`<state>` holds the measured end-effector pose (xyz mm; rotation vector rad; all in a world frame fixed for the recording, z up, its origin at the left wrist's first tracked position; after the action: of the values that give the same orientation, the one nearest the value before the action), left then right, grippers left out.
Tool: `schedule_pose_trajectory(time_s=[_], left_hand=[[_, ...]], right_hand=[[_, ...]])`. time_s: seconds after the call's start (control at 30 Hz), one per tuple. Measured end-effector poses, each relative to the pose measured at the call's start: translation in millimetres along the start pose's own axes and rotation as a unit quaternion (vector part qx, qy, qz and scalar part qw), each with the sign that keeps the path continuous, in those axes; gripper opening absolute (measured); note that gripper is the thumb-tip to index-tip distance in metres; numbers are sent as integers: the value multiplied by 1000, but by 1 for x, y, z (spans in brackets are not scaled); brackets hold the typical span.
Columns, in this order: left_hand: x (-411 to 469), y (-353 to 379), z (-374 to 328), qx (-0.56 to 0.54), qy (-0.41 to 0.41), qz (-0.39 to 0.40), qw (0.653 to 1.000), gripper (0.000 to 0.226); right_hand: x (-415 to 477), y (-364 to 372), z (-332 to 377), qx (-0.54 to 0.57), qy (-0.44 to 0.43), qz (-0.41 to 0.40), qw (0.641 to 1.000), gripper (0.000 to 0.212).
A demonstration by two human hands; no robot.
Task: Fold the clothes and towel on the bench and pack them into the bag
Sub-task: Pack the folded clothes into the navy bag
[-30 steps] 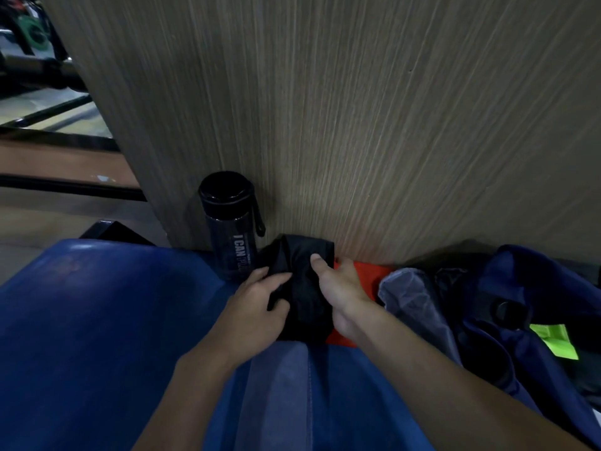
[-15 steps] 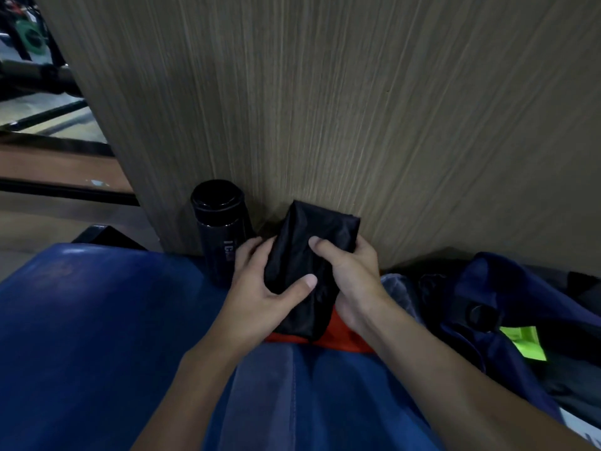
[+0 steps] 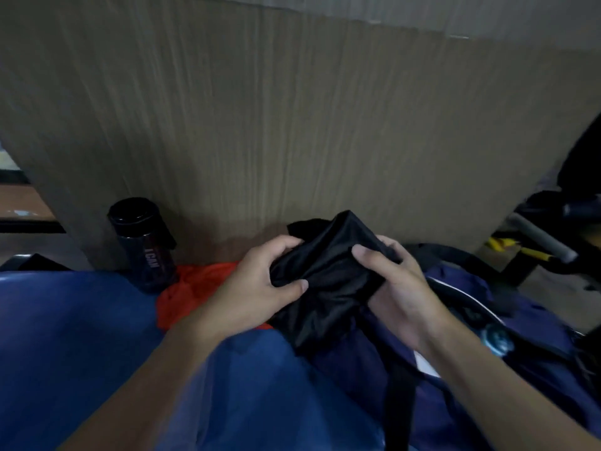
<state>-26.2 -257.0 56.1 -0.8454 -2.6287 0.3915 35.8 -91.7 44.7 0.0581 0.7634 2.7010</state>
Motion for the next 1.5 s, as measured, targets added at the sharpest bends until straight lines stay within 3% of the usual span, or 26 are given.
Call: schedule_pose_trajectory(time_s=[0.13, 0.23, 0.33, 0.43, 0.53, 0.67, 0.8, 0.93, 1.03, 1.1, 1.23, 1.43, 1.5], left_hand=[[13, 41, -48, 97, 47, 139, 984, 33], [21, 85, -78, 161, 69, 237, 956, 34], [24, 127, -103, 223, 90, 305, 921, 37], [26, 159, -124, 268, 116, 331, 897, 40], [29, 184, -137, 288, 126, 352, 882, 41], [34, 213, -151, 305, 141, 373, 865, 39], [46, 228, -160, 257, 147, 327, 897, 33], [55, 227, -161, 201, 161, 239, 936, 46], [57, 218, -151, 152, 126, 174, 965, 75], [56, 227, -140, 98, 69, 189, 975, 84], [51, 254, -133, 77, 81, 203, 973, 63], [45, 287, -129, 54, 65, 249, 965, 62], [44, 297, -131, 53, 67, 261, 962, 58]], right_hand=[[-29, -50, 50, -131, -1, 23, 991, 75], [-57, -73, 70, -311, -1, 77, 947, 97], [-80, -88, 83, -381, -19, 125, 916, 76], [-90, -119, 96, -408, -50, 90, 907, 60], [-99, -143, 112, -428, -92, 61, 897, 66], [-113, -150, 132, -441, -149, 89, 881, 80], [-119, -169, 134, -466, -132, 83, 871, 22], [-127, -198, 139, -373, -170, -21, 912, 13], [-135, -217, 138, -281, -181, -78, 939, 17], [-139, -225, 134, -243, -178, -87, 950, 19], [-145, -228, 123, -284, -159, -67, 943, 27], [-148, -229, 120, -426, -167, -54, 888, 96], [-146, -231, 114, -433, -181, -43, 882, 89]])
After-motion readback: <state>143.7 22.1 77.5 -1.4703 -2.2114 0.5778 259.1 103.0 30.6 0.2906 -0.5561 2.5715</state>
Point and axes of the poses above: each hand's wrist, its own x-axis towards the middle knuckle, its own y-axis out of the palm, z = x × y, the point moved 7 cm from there along x, towards the middle knuckle, and after that the axes turned 3 degrees about -y, right-handed, at the moved point
